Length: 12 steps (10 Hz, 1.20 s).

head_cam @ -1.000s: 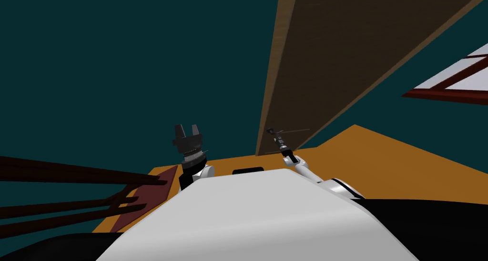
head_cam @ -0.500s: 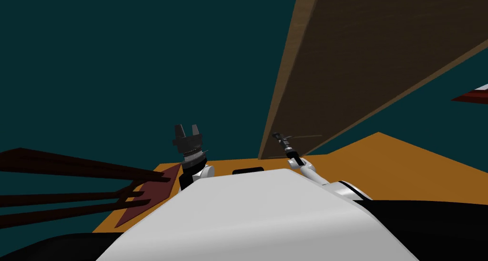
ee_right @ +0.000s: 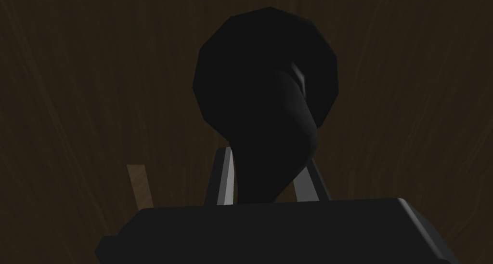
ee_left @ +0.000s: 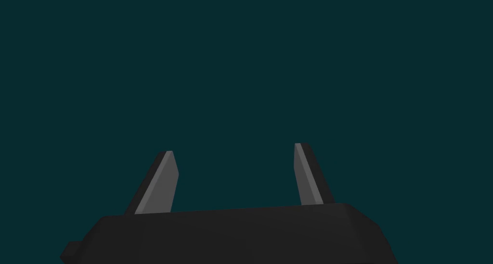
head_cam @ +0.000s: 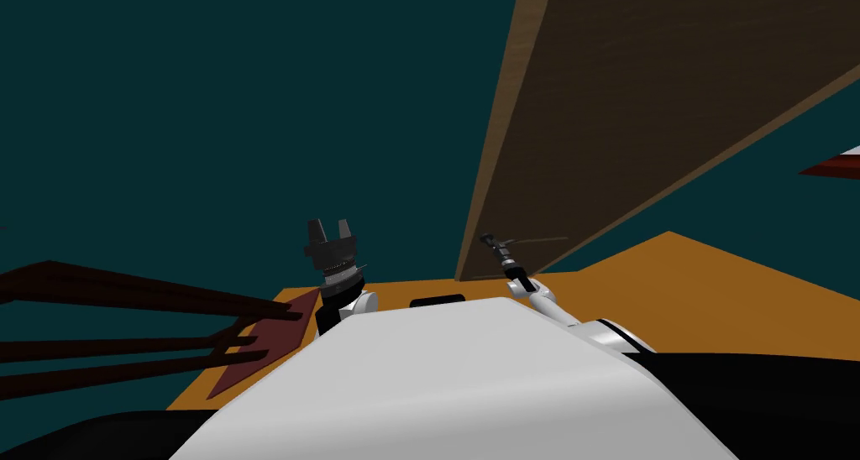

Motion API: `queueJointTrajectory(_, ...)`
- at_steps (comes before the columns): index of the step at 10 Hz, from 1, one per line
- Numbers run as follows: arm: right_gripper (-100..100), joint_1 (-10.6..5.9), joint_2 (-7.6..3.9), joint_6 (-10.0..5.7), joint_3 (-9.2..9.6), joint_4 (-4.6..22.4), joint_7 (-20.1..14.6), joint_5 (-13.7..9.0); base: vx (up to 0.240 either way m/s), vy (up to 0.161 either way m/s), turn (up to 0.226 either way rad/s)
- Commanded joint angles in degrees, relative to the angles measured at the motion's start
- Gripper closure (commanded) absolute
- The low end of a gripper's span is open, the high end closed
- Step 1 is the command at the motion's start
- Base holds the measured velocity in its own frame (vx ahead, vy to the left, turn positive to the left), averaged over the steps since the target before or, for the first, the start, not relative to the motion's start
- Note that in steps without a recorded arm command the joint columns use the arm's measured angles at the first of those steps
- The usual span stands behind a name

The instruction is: Pull the door open

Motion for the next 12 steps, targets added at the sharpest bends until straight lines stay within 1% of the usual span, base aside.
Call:
queueJointTrajectory(1,100,-0.03,-0.04,-0.1,-0.02,-0.06,0.06,0.01,0.0,0.0,0.0)
queueJointTrajectory(2,100,0.89,-0.95,-1.36,0.77,-0.02,-0.93,0.14,-0.097,-0.039,0.134)
queueJointTrajectory(3,100,1.16,-1.25,-1.79,1.01,-0.03,-1.22,0.18,-0.163,-0.068,0.141)
queueJointTrajectory(5,100,2.43,-2.63,-3.77,2.13,-0.08,-2.58,0.38,-0.198,-0.1,0.144)
queueJointTrajectory(7,100,3.76,-4.07,-5.85,3.29,-0.13,-4.01,0.58,-0.218,-0.056,0.15)
queueJointTrajectory(10,100,5.37,-5.83,-8.37,4.71,-0.19,-5.73,0.83,-0.194,-0.081,0.113)
queueJointTrajectory(11,100,5.17,-5.24,-7.74,4.59,-0.17,-5.36,0.83,-0.1,-0.047,0.031)
queueJointTrajectory(12,100,6.13,-5.96,-9.68,5.32,0.34,-6.11,0.76,-0.15,-0.054,0.2)
